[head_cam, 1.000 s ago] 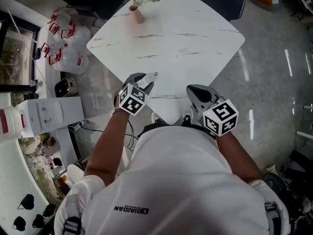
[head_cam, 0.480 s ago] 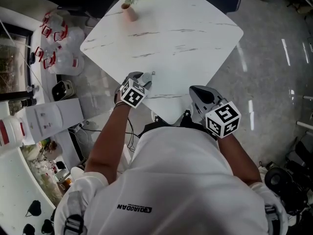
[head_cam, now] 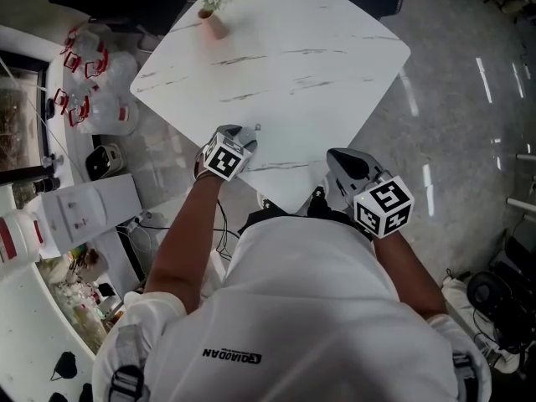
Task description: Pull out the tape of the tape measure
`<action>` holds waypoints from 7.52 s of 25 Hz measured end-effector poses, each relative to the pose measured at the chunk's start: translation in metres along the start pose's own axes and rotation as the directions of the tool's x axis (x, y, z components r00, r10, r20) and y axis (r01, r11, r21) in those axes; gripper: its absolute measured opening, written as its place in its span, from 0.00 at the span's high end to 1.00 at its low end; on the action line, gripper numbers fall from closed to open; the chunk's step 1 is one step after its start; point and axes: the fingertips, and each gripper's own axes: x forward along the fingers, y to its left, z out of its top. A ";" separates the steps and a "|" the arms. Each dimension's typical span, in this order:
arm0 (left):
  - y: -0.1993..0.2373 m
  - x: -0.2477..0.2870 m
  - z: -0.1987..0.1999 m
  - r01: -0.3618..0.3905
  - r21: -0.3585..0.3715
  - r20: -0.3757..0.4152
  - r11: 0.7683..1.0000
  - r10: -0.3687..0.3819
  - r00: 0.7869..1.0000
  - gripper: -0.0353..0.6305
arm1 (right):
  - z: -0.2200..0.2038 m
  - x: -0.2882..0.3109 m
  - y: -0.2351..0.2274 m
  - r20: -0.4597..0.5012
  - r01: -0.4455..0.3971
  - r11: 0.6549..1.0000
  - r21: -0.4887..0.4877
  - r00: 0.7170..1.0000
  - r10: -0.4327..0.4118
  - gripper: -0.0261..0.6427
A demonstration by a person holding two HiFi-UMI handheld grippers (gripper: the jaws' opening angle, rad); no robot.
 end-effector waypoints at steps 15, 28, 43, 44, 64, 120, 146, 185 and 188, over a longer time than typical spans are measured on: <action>-0.005 -0.017 0.019 -0.034 0.056 -0.004 0.998 0.035 0.999 0.61 | 0.014 -0.017 -0.002 0.050 0.017 1.000 -0.025 0.999 -0.016 0.95; -0.030 -0.123 0.107 -0.206 0.135 0.275 0.969 0.163 0.948 0.61 | 0.069 -0.033 0.012 0.160 -0.008 0.992 -0.129 0.987 0.029 0.95; -0.080 -0.245 0.145 -0.324 0.125 0.521 0.938 0.216 0.826 0.61 | 0.140 -0.056 0.045 0.291 -0.043 0.969 -0.245 0.950 0.116 0.95; -0.083 -0.251 0.147 -0.341 0.131 0.533 0.931 0.224 0.816 0.61 | 0.143 -0.057 0.046 0.298 -0.044 0.967 -0.249 0.947 0.120 0.95; -0.098 -0.295 0.172 -0.446 0.185 0.611 0.875 0.253 0.750 0.61 | 0.171 -0.068 0.055 0.386 -0.049 0.961 -0.270 0.909 0.155 0.86; -0.114 -0.286 0.192 -0.449 0.258 0.631 0.856 0.203 0.749 0.61 | 0.164 -0.058 0.085 0.350 -0.174 0.950 -0.258 0.900 0.260 0.94; -0.073 -0.305 0.180 -0.489 0.165 0.631 0.856 0.289 0.720 0.61 | 0.176 -0.075 0.033 0.404 -0.038 0.978 -0.206 0.907 0.121 0.94; -0.018 -0.336 0.147 -0.535 0.034 0.592 0.844 0.414 0.691 0.61 | 0.175 -0.107 -0.034 0.449 0.118 0.988 -0.096 0.891 -0.063 0.94; -0.018 -0.337 0.148 -0.543 0.033 0.596 0.839 0.420 0.685 0.61 | 0.178 -0.109 -0.032 0.450 0.124 0.986 -0.108 0.891 -0.063 0.94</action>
